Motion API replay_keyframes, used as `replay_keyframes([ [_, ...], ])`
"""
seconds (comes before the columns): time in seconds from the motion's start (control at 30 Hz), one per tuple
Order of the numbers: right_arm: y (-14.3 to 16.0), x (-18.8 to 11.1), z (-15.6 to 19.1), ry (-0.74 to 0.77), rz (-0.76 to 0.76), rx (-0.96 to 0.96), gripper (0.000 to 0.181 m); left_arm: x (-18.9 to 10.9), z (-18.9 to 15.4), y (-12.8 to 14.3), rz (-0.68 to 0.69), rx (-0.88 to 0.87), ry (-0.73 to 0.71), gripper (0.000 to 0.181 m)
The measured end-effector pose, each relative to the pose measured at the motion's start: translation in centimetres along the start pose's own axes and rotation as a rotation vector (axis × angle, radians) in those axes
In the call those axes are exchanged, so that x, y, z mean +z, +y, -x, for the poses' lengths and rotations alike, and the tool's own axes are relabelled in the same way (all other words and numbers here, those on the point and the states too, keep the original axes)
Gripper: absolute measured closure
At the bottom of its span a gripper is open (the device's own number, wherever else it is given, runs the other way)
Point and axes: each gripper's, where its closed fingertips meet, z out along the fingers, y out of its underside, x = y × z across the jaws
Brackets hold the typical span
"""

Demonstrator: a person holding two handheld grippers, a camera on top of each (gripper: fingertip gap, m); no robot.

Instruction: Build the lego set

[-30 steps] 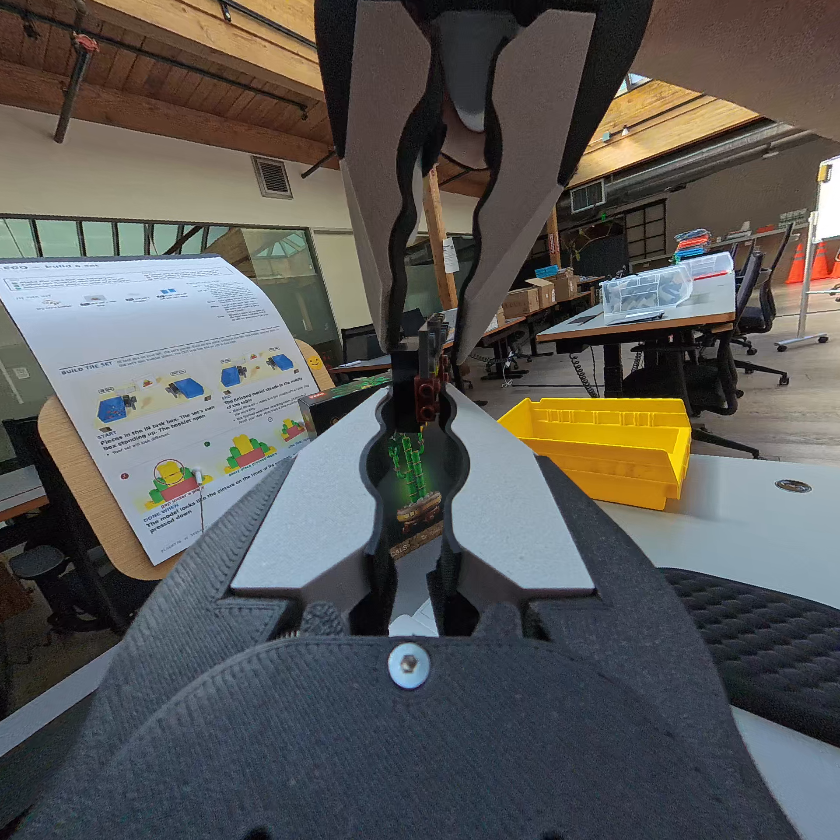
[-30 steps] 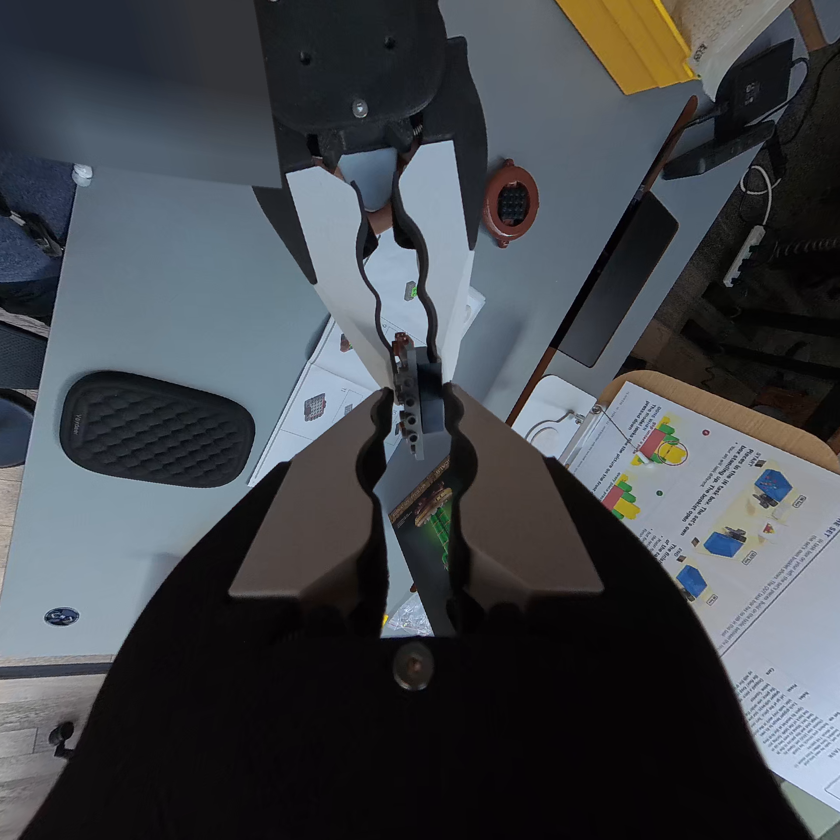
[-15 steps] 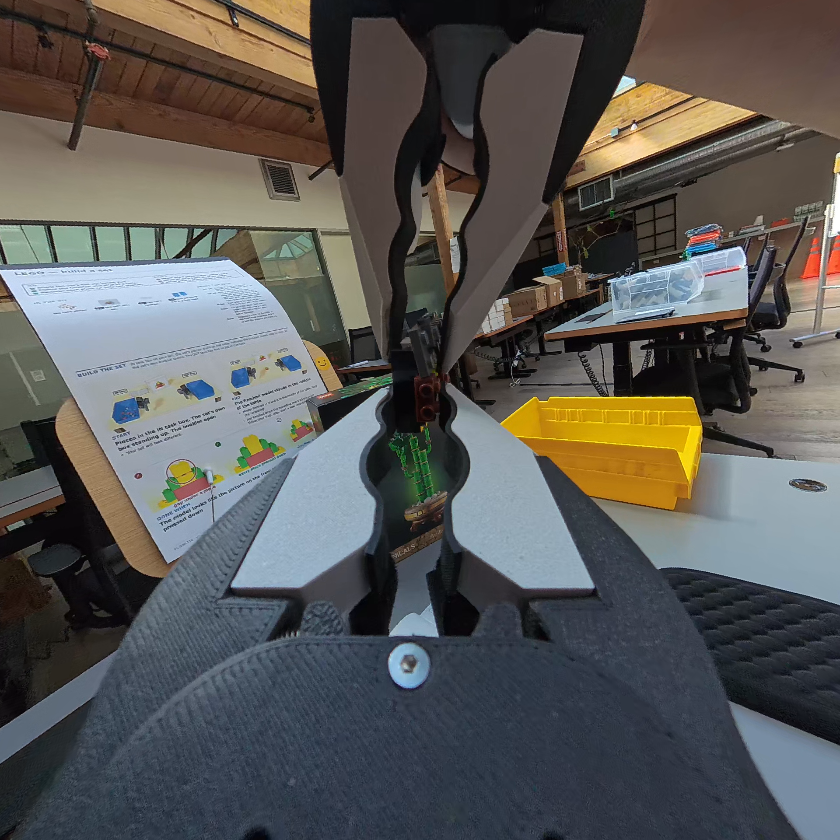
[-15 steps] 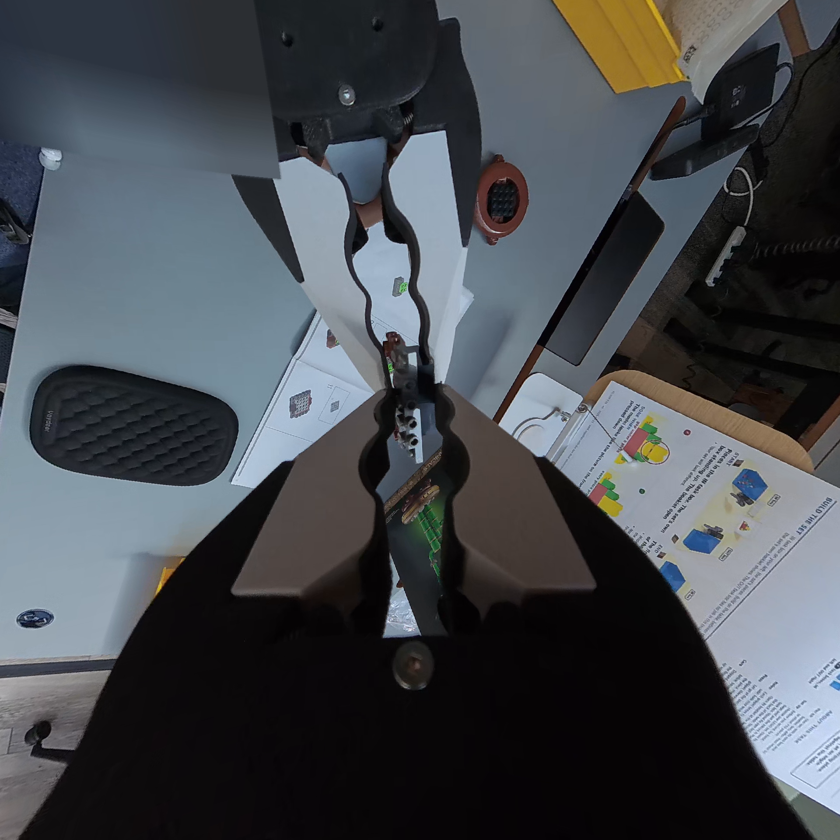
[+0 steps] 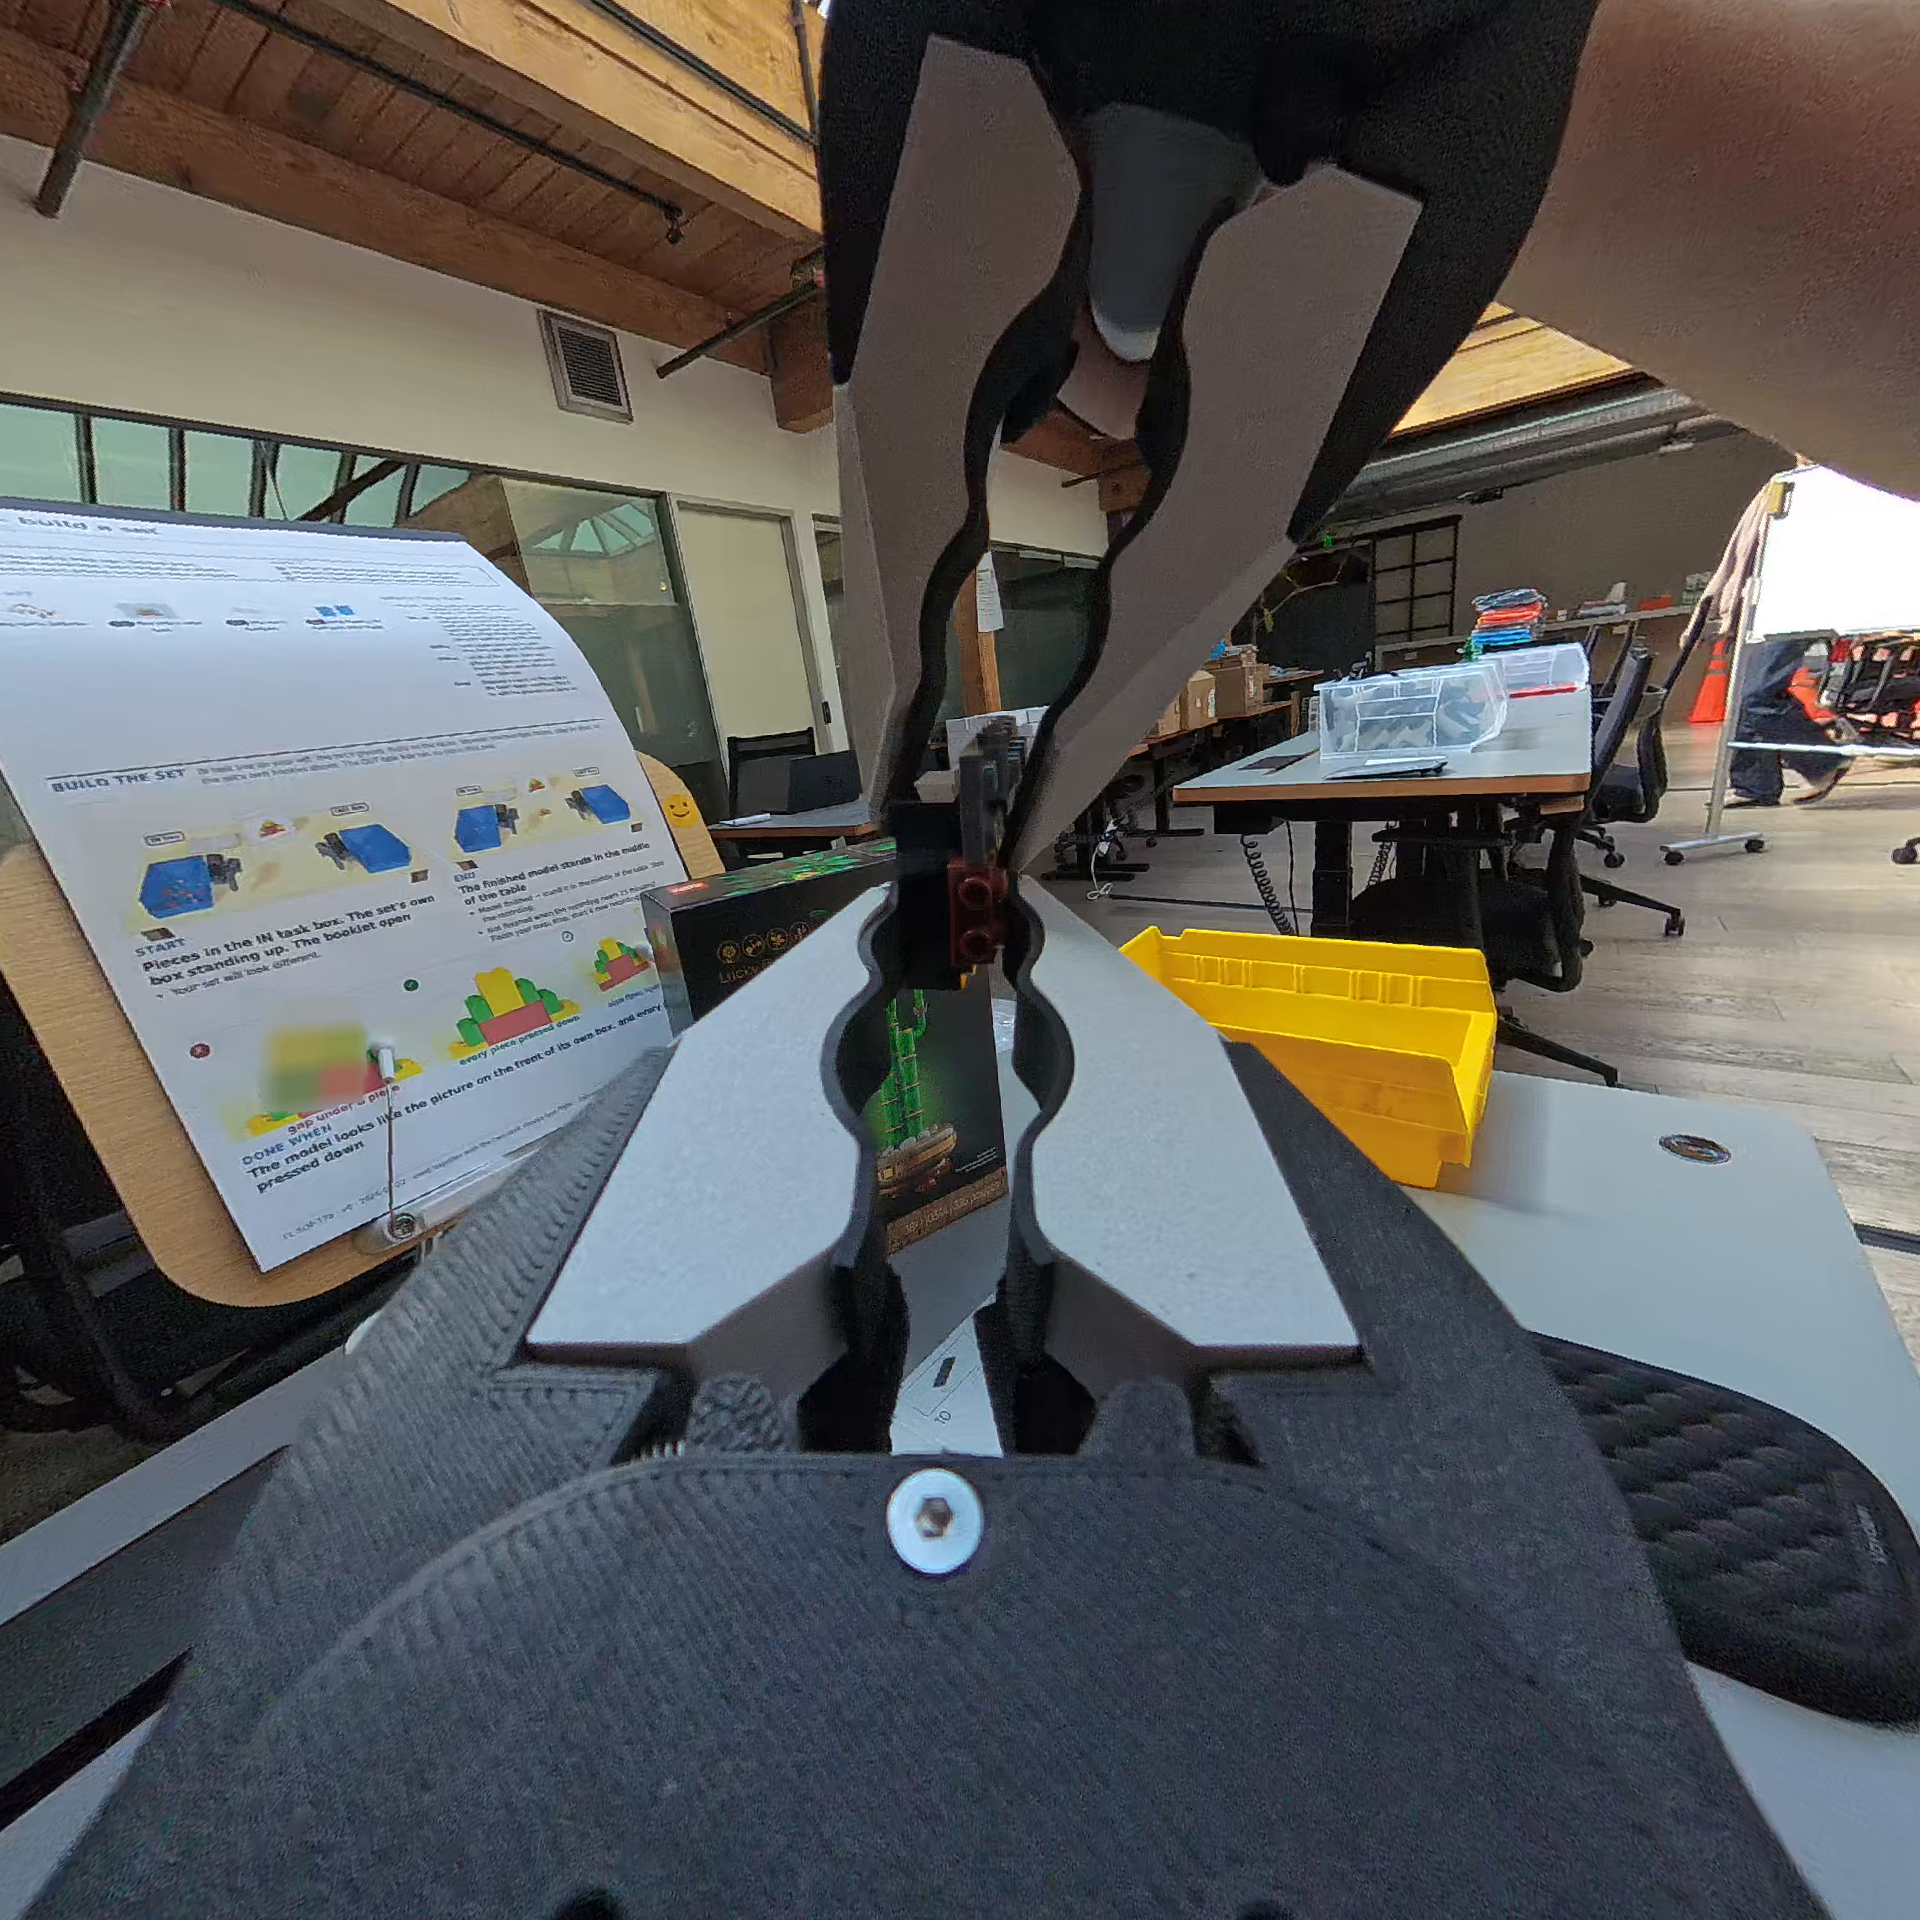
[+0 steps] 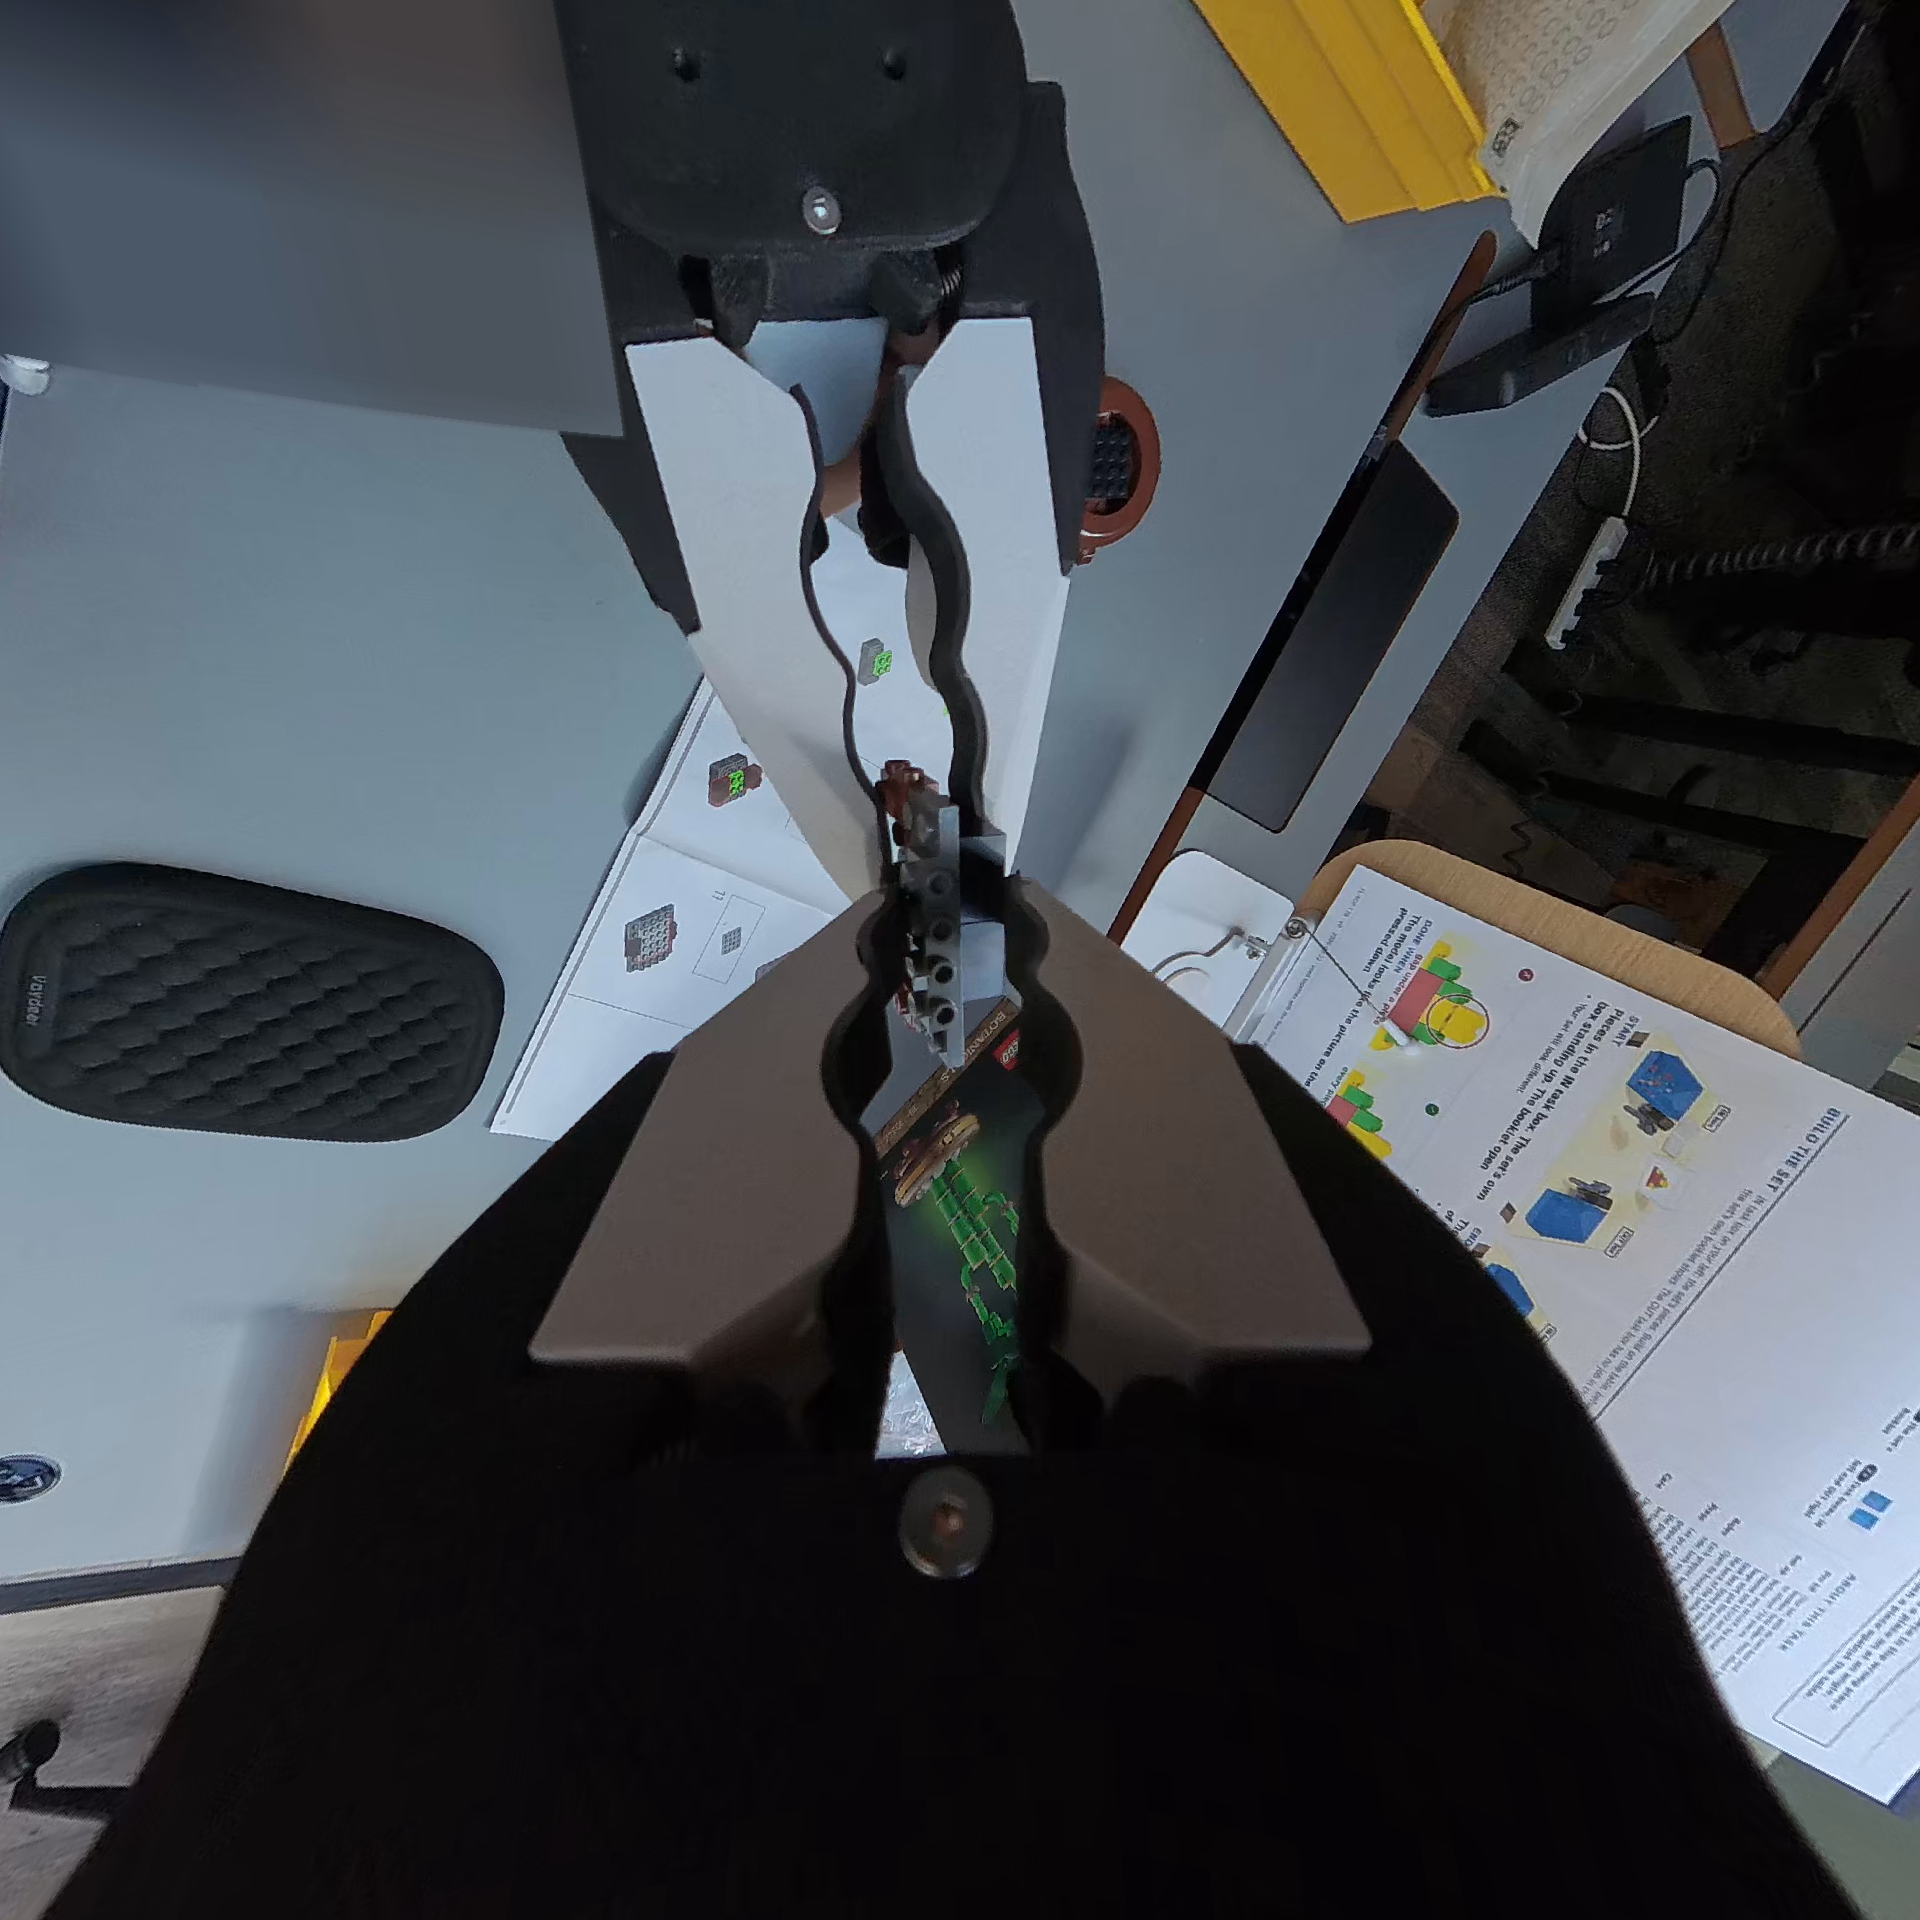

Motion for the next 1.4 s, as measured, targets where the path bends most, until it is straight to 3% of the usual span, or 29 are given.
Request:
replay_keyframes([
  [0.63,0.1,0.2,-0.4,-0.026,0.036,0.101,0.164,-0.1,0.2,0.2,0.01,-0.086,0.026,0.166],
  [1.23,0.3,0.7,-0.6,0.017,0.036,0.096,0.164,0.0,0.8,0.6,0.023,0.066,-0.049,0.166],
  [1.4,0.2,0.4,-0.5,0.011,0.042,0.111,0.163,0.0,0.4,0.4,0.001,-0.002,-0.005,0.166],
])
